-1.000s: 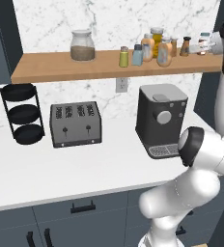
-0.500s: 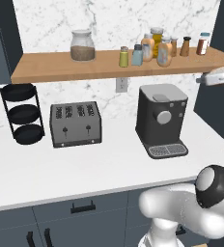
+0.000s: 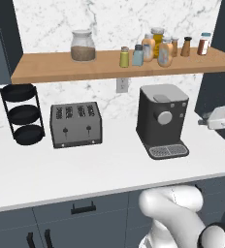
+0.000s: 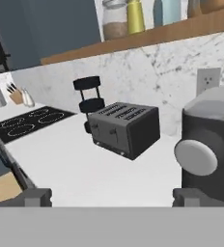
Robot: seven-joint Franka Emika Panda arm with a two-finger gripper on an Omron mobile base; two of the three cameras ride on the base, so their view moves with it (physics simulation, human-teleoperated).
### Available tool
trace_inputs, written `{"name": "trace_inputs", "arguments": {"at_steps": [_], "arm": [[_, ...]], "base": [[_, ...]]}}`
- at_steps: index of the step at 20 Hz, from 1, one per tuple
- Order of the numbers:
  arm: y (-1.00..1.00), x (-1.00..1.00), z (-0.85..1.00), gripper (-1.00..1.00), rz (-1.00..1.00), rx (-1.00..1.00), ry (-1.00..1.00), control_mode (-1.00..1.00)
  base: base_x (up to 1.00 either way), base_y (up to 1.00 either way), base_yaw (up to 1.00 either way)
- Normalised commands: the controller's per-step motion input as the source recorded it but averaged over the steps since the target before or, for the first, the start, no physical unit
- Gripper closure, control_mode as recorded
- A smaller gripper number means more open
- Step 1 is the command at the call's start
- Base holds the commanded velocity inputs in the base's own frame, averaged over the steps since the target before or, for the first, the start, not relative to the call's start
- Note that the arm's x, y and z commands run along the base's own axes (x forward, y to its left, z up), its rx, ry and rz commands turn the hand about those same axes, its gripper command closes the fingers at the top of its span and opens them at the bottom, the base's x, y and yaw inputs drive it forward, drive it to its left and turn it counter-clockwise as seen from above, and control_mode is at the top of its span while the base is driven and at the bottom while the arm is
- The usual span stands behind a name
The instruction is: Put the shaker and condiment bottle from the counter next to their counterparts in the cabinet.
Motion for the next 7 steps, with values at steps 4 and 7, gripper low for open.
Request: {"name": "trace_inputs", "arguments": {"at_steps": [4,7], "arm": [[0.12,-0.38,-1.00,-1.00,0.00,0.00,0.13,-1.00],[0.00,-0.08,-0.50,-1.00,0.00,0.00,0.02,-1.00]], "base": [[0.00,0.00,0.00],[0.00,0.00,0.00]]}}
